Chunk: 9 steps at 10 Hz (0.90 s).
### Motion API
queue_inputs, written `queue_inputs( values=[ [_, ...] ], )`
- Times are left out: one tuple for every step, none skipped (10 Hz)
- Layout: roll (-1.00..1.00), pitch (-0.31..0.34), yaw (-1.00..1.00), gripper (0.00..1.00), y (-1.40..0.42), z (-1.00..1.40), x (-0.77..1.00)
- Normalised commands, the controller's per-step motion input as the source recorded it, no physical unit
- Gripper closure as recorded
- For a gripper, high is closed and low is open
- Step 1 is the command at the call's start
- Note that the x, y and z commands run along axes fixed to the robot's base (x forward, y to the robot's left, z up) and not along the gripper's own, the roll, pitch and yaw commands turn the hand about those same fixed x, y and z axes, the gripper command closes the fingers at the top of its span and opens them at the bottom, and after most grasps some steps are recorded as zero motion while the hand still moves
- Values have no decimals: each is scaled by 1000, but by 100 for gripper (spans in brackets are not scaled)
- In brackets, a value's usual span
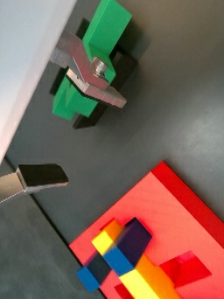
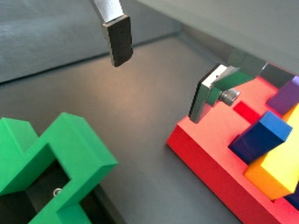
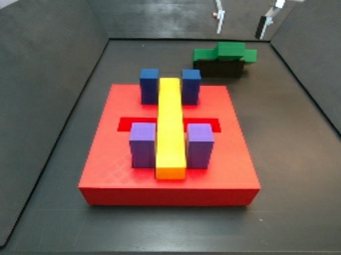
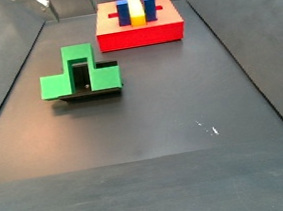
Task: Pick up the green object. Move up. Place the green object on the fixture. Regrasp the green object. Move to above the board. Insert the green object.
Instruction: Regrasp the green object.
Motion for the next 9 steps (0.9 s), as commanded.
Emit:
queue_inputs(
  values=[
    [1000,211,0,0,-517,0,-71],
    [1000,214,20,0,-454,0,-17],
    [1000,229,140,0,-280,0,23],
    [1000,211,254,0,-154,0,54],
    [1000,220,326,0,-54,0,117],
    [1000,280,394,0,0,0,194],
    [1000,340,420,0,0,43,314],
    [1000,351,397,0,0,63,434],
    [1000,369,349,0,0,89,506]
  ],
)
